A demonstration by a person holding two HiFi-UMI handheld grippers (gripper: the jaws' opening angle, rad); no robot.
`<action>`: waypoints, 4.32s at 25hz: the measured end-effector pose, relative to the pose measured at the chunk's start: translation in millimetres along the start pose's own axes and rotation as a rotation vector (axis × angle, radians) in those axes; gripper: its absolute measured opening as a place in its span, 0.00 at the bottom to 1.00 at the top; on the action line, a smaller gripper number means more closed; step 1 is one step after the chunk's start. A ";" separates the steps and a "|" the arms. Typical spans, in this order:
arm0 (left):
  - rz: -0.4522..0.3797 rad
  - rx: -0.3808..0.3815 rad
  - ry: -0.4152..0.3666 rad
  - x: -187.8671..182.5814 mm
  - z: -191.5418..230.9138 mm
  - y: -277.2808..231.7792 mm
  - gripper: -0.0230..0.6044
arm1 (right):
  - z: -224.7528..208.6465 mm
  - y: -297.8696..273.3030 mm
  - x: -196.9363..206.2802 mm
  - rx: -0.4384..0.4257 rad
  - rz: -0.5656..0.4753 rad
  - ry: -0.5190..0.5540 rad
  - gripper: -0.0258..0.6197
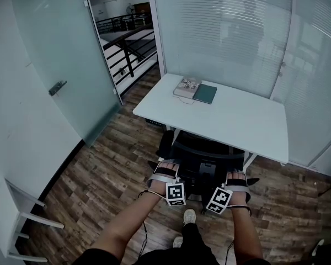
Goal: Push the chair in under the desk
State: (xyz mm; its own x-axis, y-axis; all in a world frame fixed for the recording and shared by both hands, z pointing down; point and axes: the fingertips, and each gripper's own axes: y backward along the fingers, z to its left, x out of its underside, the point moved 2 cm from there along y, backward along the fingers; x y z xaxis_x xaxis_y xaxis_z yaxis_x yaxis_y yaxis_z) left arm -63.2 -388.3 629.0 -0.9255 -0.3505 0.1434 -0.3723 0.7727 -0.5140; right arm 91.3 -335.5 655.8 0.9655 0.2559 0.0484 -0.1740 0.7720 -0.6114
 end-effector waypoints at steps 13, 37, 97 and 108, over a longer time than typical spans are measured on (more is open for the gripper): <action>0.001 0.104 -0.043 -12.9 12.0 -43.0 0.64 | -27.3 -39.8 19.0 -0.020 -0.014 -0.009 0.79; -0.027 0.070 -0.022 -4.3 78.6 -148.7 0.65 | -105.3 -122.6 17.5 0.064 -0.037 0.044 0.72; -0.169 0.031 -0.258 60.4 147.0 -225.7 0.66 | -149.2 -186.3 -44.5 0.069 0.050 0.018 0.73; -0.306 -0.004 -0.125 42.6 155.0 -164.1 0.66 | -147.1 -124.5 -66.6 0.124 -0.121 -0.214 0.76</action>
State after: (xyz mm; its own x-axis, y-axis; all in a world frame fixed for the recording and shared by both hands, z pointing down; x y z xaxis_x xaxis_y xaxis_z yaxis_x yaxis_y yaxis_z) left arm -30.8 -612.0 588.4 -0.7548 -0.6292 0.1856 -0.6327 0.6234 -0.4594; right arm 77.2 -534.3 612.4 0.9201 0.2646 0.2887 -0.0954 0.8664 -0.4901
